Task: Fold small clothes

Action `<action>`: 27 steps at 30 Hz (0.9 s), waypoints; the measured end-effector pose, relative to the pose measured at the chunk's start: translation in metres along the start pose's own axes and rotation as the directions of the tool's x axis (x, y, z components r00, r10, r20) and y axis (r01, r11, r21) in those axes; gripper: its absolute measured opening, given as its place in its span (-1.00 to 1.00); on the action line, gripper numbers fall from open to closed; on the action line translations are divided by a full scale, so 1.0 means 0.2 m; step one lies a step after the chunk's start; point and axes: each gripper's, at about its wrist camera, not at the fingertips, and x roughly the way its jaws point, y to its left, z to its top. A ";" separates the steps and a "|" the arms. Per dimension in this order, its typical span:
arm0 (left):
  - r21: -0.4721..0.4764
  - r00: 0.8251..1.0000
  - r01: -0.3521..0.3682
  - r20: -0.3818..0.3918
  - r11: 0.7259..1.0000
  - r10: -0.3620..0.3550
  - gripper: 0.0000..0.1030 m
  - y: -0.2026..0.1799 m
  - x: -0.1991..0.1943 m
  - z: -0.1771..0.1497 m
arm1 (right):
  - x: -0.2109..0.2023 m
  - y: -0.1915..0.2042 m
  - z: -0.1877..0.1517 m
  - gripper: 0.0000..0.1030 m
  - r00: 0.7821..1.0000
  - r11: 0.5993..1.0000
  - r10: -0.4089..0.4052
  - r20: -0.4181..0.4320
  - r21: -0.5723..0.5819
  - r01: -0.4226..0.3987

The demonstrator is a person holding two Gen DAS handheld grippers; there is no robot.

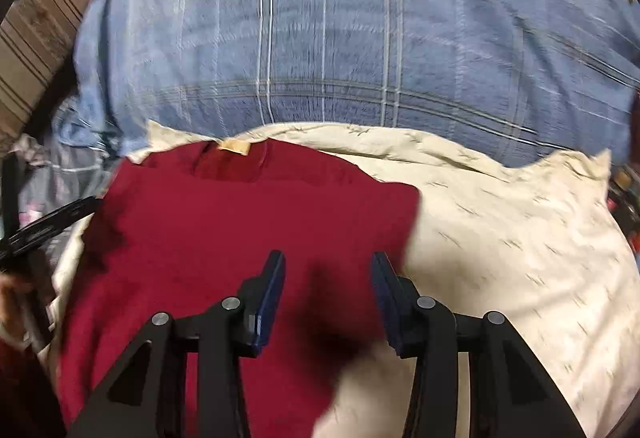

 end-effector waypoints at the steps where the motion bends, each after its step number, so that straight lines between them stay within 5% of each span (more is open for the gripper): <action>1: -0.008 1.000 -0.011 -0.011 1.000 0.011 0.65 0.01 0.02 0.00 | 0.07 0.01 0.02 -0.16 1.000 1.000 -0.005 -0.017 0.005 0.005; 5: -0.062 0.998 -0.035 -0.059 0.997 0.031 0.65 0.09 0.09 0.00 | 0.33 -0.02 0.04 -0.19 0.995 0.998 -0.061 -0.076 0.010 0.062; 8: -0.049 0.997 -0.047 -0.067 0.998 0.044 0.65 0.08 0.11 -0.02 | 0.40 -0.07 0.04 -0.17 0.998 0.999 -0.045 -0.035 0.017 0.045; 16: 0.025 0.996 -0.073 -0.052 0.997 0.074 0.65 0.02 0.10 -0.04 | 0.09 -0.03 -0.04 -0.11 1.000 0.999 0.018 -0.004 0.039 -0.017; 20: 0.028 0.995 -0.081 -0.049 0.996 0.083 0.65 0.02 0.11 -0.05 | 0.10 -0.03 -0.20 -0.14 0.995 0.996 -0.083 -0.053 -0.023 0.082; 27: 0.042 0.996 -0.082 -0.038 0.996 0.084 0.65 0.01 0.08 -0.07 | 0.01 -0.13 -0.22 0.02 0.999 0.994 -0.034 -0.009 0.103 0.035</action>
